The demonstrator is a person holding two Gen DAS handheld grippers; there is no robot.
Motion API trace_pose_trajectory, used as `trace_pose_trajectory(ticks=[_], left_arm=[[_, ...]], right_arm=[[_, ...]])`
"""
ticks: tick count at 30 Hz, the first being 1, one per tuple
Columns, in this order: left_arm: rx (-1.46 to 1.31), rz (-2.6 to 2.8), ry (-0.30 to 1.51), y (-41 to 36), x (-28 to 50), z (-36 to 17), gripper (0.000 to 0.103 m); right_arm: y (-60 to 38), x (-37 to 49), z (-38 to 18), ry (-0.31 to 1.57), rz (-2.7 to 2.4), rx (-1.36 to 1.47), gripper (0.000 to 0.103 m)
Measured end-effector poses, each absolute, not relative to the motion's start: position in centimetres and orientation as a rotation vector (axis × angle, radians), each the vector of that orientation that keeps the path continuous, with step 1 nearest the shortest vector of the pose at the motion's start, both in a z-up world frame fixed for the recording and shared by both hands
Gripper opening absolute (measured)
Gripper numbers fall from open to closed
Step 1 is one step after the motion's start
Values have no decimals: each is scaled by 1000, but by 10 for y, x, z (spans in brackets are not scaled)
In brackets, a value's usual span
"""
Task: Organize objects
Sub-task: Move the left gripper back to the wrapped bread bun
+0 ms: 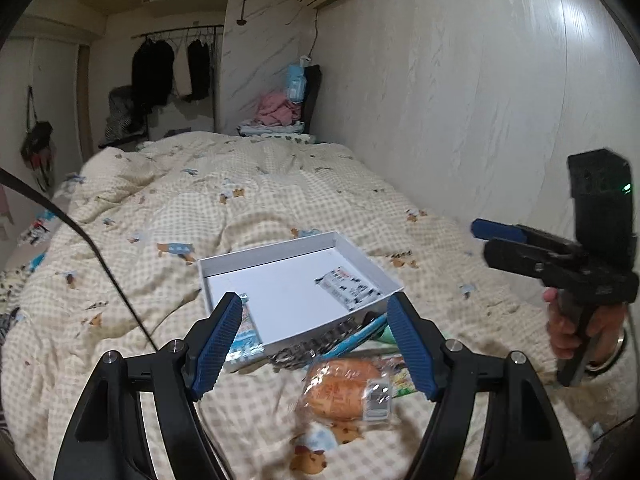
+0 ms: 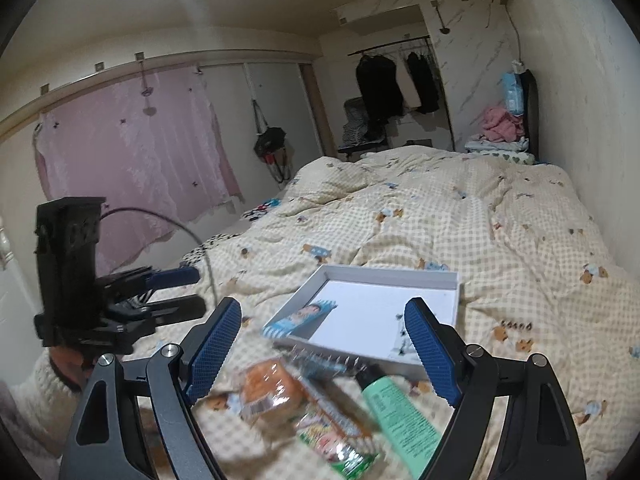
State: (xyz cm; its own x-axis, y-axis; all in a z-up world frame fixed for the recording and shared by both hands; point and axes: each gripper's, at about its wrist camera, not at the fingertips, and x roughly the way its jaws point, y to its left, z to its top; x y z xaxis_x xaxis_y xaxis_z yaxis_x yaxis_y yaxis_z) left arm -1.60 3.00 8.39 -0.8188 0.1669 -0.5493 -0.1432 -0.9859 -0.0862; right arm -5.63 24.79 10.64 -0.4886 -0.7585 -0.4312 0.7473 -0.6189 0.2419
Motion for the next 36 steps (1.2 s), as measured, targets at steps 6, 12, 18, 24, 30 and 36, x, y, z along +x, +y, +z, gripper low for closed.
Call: trace_pose_trajectory(ticks=[6, 12, 18, 24, 30, 36], left_arm=[[-994, 2811, -56, 36, -18, 45, 78], [-995, 2858, -47, 40, -12, 33, 79], [-999, 2858, -97, 37, -10, 24, 79], [-1005, 2875, -87, 40, -7, 15, 79], [-999, 2898, 48, 56, -3, 12, 79], [-1061, 2888, 59, 56, -7, 4, 79]], right_arm=[[254, -35, 83, -8, -2167, 631, 85], [252, -29, 55, 16, -2153, 697, 85], [260, -28, 41, -53, -2222, 717, 103], [257, -16, 27, -12, -2317, 708, 103], [261, -16, 24, -23, -2300, 708, 103], [263, -20, 20, -73, -2293, 730, 103]])
